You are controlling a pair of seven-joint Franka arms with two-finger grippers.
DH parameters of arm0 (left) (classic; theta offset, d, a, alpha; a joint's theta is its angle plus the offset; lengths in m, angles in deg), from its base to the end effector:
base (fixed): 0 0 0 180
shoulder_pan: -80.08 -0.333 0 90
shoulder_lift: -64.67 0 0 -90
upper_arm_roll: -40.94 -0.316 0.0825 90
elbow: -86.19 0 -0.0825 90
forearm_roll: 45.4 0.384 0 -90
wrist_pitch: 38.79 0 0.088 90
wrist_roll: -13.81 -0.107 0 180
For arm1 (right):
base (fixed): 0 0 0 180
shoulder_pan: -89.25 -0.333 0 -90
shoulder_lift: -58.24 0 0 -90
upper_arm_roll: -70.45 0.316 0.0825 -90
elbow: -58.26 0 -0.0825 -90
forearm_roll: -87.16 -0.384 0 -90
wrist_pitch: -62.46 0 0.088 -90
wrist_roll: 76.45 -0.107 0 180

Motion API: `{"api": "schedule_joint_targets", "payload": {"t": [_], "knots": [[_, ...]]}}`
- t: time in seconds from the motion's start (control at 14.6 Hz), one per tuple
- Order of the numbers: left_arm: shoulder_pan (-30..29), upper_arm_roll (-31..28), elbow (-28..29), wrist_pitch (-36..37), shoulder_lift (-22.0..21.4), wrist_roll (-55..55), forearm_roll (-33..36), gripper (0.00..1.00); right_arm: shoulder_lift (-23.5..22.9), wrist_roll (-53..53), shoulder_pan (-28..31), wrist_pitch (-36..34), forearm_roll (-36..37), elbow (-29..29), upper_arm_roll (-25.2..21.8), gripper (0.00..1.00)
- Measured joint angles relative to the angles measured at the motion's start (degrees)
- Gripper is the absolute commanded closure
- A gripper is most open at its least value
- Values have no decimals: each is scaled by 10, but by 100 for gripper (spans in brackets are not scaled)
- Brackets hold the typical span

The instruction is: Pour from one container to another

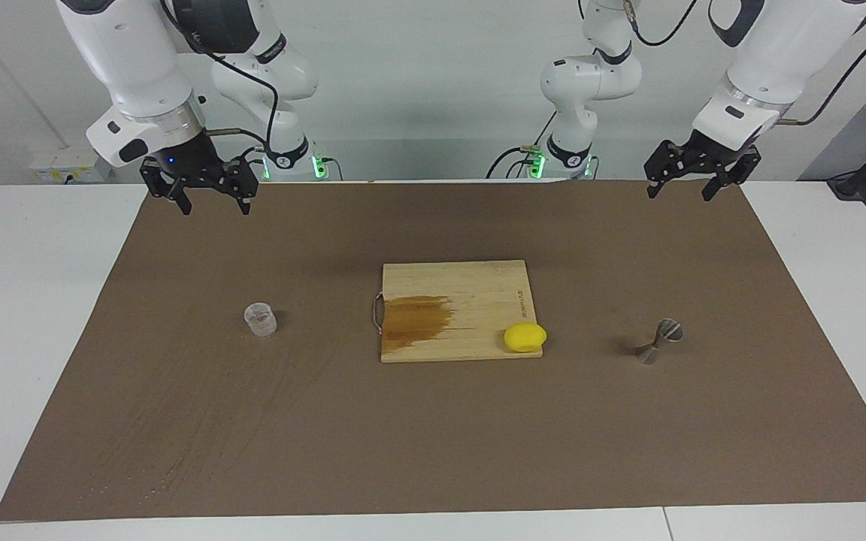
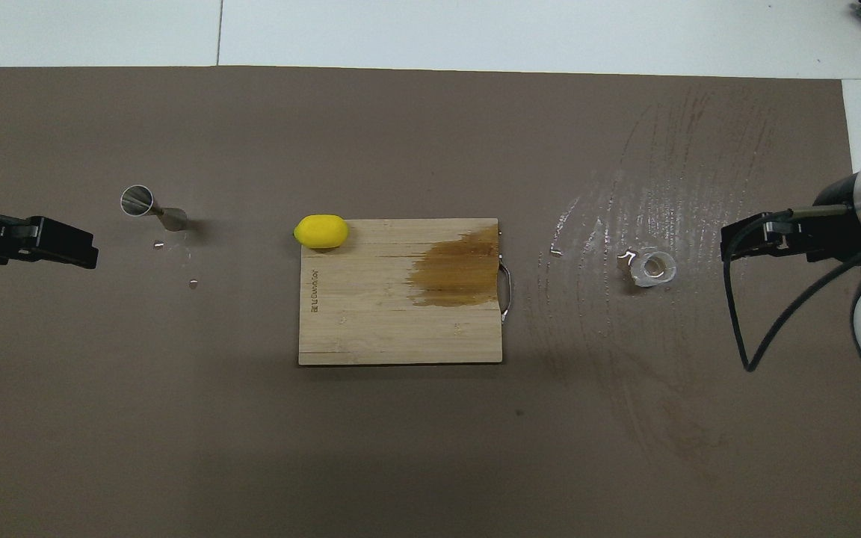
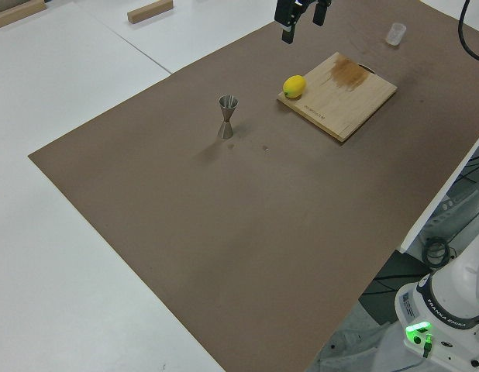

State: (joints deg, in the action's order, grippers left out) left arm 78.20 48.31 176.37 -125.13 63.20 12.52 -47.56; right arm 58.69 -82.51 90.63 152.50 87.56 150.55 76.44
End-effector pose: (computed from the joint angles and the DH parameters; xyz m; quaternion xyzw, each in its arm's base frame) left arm 0.5370 -0.0568 0.6315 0.9978 -0.0599 -0.0214 0.0164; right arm 0.5493 0.0438 0.6100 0.9998 -0.0126 -0.0153 0.0053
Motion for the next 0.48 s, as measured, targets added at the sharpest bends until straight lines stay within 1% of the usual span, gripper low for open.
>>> {"api": "schedule_joint_targets", "payload": {"t": [0.48], "knots": [[-1, -1, 3, 6, 0, 1, 5, 0, 0, 0, 0, 0, 0, 0, 0, 1]]}}
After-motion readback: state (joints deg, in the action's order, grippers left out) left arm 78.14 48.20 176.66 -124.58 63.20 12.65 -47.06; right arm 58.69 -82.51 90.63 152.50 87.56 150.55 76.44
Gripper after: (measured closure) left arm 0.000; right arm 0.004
